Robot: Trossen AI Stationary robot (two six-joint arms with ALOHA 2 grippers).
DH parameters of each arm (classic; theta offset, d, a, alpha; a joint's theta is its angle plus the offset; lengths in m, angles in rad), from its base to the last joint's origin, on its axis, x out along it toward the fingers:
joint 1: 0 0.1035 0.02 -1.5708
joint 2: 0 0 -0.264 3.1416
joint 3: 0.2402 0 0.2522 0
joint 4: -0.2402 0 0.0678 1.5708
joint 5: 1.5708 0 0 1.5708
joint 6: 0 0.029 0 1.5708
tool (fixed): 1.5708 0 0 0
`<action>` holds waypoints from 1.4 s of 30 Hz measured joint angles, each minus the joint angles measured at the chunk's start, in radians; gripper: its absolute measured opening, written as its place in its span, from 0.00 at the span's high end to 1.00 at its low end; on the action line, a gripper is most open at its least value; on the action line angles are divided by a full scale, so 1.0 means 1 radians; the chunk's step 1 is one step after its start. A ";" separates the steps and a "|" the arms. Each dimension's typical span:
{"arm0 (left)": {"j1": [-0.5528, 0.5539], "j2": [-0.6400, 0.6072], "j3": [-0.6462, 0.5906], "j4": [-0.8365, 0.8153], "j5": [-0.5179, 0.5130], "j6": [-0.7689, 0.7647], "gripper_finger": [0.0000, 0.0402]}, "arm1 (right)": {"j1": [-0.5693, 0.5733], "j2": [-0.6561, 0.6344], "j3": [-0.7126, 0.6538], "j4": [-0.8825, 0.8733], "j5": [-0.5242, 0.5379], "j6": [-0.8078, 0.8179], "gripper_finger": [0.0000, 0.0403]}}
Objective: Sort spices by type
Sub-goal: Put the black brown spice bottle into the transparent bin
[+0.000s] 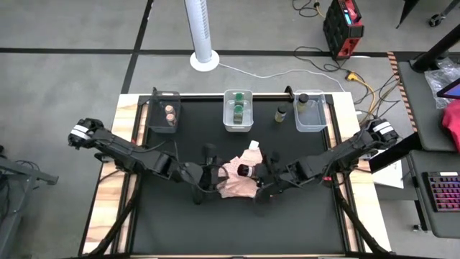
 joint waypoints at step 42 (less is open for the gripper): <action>0.068 0.413 -0.269 1.458 0.261 -0.011 0.37 | 0.063 0.106 -0.252 1.045 0.198 -0.444 0.61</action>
